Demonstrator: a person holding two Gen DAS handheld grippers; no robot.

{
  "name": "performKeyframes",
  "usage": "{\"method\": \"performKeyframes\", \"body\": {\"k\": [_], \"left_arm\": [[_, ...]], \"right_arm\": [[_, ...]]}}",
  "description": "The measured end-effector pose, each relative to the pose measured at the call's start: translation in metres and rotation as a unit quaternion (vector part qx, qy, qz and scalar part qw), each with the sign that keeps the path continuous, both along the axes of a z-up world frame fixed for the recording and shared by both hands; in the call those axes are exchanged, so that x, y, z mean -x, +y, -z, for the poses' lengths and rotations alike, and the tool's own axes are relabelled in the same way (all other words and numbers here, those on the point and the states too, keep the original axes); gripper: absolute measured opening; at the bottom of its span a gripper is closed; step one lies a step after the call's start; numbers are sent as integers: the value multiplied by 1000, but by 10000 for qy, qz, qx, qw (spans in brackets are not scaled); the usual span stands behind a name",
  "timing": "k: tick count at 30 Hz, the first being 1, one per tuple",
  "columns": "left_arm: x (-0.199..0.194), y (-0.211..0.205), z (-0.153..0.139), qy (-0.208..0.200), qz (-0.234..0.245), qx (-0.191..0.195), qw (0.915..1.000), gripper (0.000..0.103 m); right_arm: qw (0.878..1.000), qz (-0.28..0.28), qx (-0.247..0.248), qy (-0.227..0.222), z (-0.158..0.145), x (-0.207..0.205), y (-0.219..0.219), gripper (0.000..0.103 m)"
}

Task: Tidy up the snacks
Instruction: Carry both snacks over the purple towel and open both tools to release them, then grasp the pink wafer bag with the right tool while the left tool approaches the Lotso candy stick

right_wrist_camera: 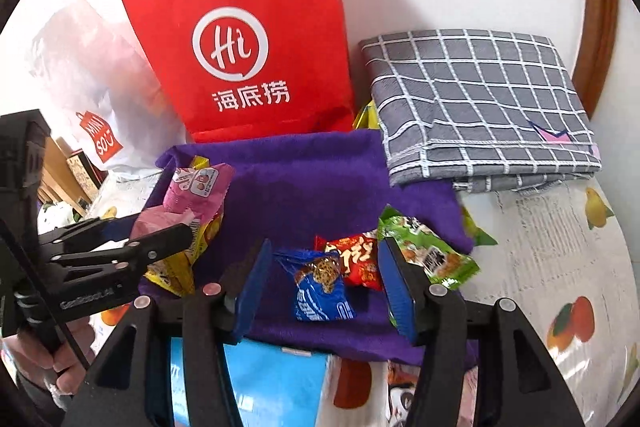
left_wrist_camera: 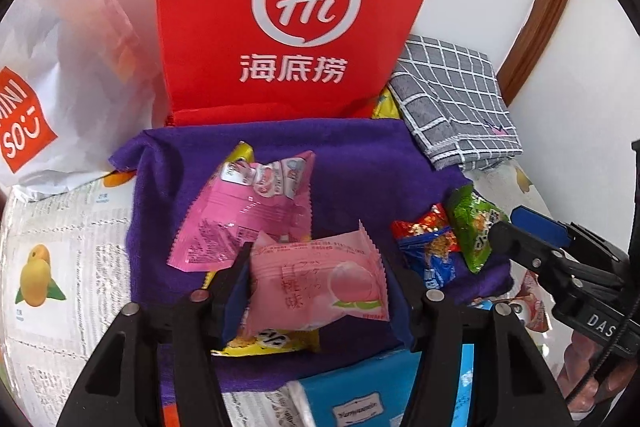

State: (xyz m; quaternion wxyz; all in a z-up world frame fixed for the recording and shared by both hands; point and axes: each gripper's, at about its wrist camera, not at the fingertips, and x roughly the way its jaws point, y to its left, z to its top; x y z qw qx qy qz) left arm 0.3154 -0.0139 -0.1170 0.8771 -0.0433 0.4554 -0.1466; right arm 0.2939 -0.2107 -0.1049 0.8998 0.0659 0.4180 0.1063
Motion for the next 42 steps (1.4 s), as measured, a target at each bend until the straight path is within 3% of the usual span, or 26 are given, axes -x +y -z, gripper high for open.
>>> {"method": "performKeyframes", "body": {"k": [2, 8, 16, 25, 35, 42], "left_arm": [[1, -2, 0, 41, 27, 85, 10000, 72], [10, -5, -8, -19, -89, 59, 9999, 83], [34, -2, -26, -86, -119, -2, 9999, 83], [86, 8, -45, -233, -142, -2, 9996, 83], [132, 20, -32, -171, -275, -313, 9990, 83], [145, 46, -12, 21, -508, -404, 9979, 83]], "right_arm": [[10000, 79, -43, 8, -2, 4, -6, 55], [9995, 292, -122, 74, -3, 14, -21, 55], [9987, 499, -73, 49, -10, 40, -39, 55], [9972, 743, 5, 80, -11, 85, -75, 55], [9965, 511, -73, 661, 37, 99, -80, 55], [9964, 396, 11, 746, 62, 84, -70, 59]]}}
